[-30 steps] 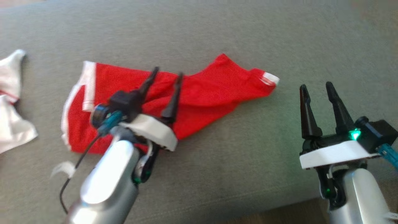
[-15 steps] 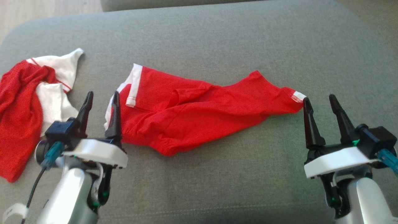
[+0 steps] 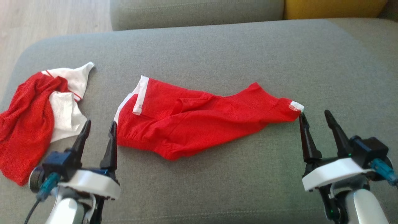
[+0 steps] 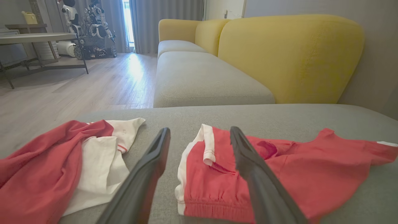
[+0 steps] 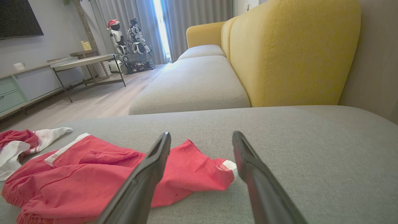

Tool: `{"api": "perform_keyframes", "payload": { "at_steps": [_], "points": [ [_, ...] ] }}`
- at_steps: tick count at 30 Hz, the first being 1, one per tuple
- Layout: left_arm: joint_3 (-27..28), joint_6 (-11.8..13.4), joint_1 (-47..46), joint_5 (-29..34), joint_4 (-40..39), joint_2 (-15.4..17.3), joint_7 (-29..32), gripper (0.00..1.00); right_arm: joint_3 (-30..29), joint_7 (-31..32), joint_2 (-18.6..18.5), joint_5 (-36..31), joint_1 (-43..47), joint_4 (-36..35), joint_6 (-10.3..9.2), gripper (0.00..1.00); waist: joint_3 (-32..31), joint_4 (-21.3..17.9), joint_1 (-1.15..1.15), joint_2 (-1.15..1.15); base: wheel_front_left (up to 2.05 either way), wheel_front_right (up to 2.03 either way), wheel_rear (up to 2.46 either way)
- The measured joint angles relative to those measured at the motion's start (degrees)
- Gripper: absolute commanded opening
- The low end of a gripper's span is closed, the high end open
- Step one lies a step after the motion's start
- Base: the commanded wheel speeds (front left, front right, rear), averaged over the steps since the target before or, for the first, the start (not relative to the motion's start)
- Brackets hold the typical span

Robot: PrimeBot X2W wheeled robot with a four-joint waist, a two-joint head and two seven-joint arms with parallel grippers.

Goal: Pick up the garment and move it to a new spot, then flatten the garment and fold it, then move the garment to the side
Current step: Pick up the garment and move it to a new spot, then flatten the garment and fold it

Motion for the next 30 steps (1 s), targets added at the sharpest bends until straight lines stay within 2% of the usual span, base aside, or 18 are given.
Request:
{"api": "perform_keyframes", "payload": {
  "at_steps": [12, 30],
  "points": [
    [1.6, -1.0, 5.5, 1.4, 0.1, -1.3, 0.0, 1.00, 0.2, 1.1, 0.0, 0.0, 4.1, -0.6, 0.00, 1.00, -3.0, -0.3, 0.00, 0.00, 0.00, 0.00, 0.00],
    [3.1, -2.0, 5.8, 2.7, 0.3, -1.9, 0.0, 1.00, 0.4, 1.6, 0.0, 0.1, 4.1, -0.8, 0.00, 1.00, -2.6, -0.3, 0.00, 0.00, 0.00, 0.00, 0.00]
  ]
}}
